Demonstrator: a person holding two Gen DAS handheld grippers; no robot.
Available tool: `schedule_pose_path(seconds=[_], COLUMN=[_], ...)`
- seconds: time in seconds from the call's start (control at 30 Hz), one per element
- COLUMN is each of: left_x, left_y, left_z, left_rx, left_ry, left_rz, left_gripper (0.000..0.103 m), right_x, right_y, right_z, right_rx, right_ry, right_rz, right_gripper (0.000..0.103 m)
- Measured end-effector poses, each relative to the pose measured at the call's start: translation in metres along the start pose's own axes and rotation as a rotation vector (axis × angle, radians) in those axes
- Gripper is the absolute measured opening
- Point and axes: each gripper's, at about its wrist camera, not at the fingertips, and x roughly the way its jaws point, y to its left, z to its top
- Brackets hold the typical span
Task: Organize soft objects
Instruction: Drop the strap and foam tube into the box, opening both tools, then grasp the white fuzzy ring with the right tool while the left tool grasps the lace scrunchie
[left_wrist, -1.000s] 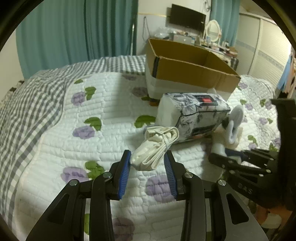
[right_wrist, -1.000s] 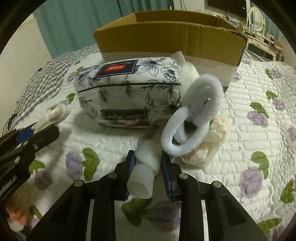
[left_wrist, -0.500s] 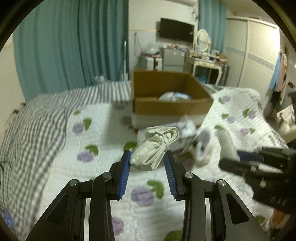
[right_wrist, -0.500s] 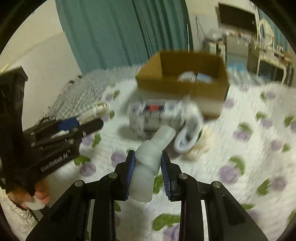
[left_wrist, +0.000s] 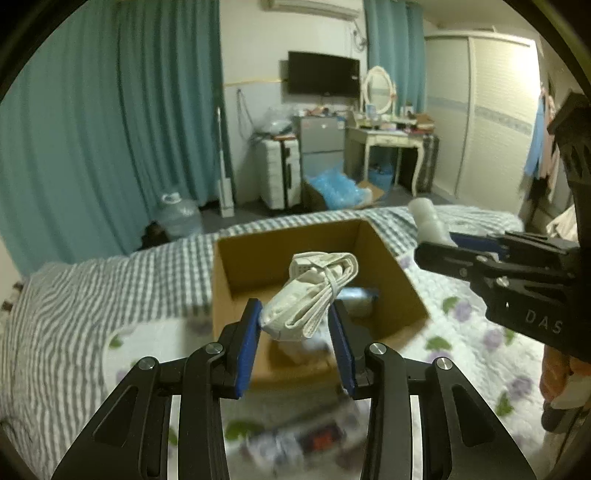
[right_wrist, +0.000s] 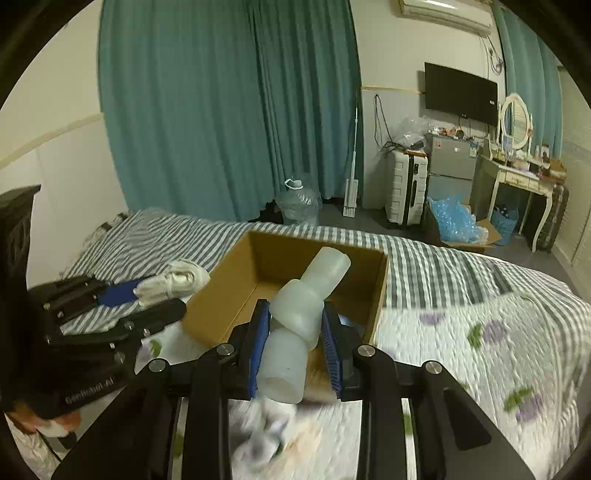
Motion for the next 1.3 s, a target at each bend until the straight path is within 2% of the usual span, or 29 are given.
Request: schedule_pose_path(seconds=[0.2, 0.27, 0.3, 0.37, 0.43, 0.5, 0.57, 0.73, 0.83, 0.93, 1.0, 1.13, 1.23, 1.3], left_x=[0.066, 0.08, 0.084, 0.083, 0.08, 0.071, 0.056, -0.013, -0.066, -0.11, -0.128, -0.153, -0.156, -0.144], left_y=[0.007, 0.007, 0.006, 0.009, 0.008, 0.007, 0.006, 0.005, 0.007, 0.012, 0.015, 0.019, 0.022, 0.024], left_z=[0.012, 0.011, 0.01, 0.007, 0.007, 0.008, 0.011, 0.017, 0.015, 0.006, -0.002, -0.031, -0.056, -0.077], left_rx=[0.052, 0.065, 0.067, 0.063, 0.052, 0.039, 0.021, 0.019, 0.004, -0.003, -0.002, -0.023, -0.058, -0.11], left_ry=[0.019, 0.035, 0.033, 0.028, 0.036, 0.042, 0.044, -0.006, -0.063, -0.122, -0.145, -0.154, -0.162, -0.114], left_rz=[0.035, 0.041, 0.042, 0.043, 0.041, 0.046, 0.048, 0.093, 0.109, 0.131, 0.154, 0.195, 0.214, 0.248], left_gripper=[0.04, 0.066, 0.07, 0.072, 0.072, 0.072, 0.072, 0.073, 0.091, 0.093, 0.093, 0.093, 0.093, 0.093], right_x=[0.081, 0.104, 0.111, 0.122, 0.119, 0.111, 0.099, 0.038, -0.007, -0.057, -0.082, -0.11, -0.111, -0.101], right_y=[-0.043, -0.054, -0.057, -0.061, -0.061, -0.06, -0.06, -0.047, -0.031, -0.01, 0.002, 0.021, 0.036, 0.041], right_z=[0.026, 0.029, 0.029, 0.026, 0.022, 0.022, 0.025, 0.037, 0.043, 0.045, 0.039, 0.017, -0.015, -0.037], right_rx=[0.069, 0.084, 0.087, 0.08, 0.07, 0.049, 0.037, 0.019, -0.017, -0.05, -0.061, -0.076, -0.11, -0.112], right_ry=[0.069, 0.086, 0.089, 0.091, 0.061, 0.043, 0.036, 0.0, -0.03, -0.062, -0.063, -0.035, -0.012, 0.009], right_rz=[0.009, 0.011, 0.011, 0.007, -0.017, -0.026, -0.063, -0.094, -0.109, -0.116, -0.114, -0.076, -0.096, -0.125], right_gripper=[0.031, 0.033, 0.036, 0.063, 0.069, 0.07, 0.078, 0.08, 0.091, 0.095, 0.101, 0.101, 0.101, 0.101])
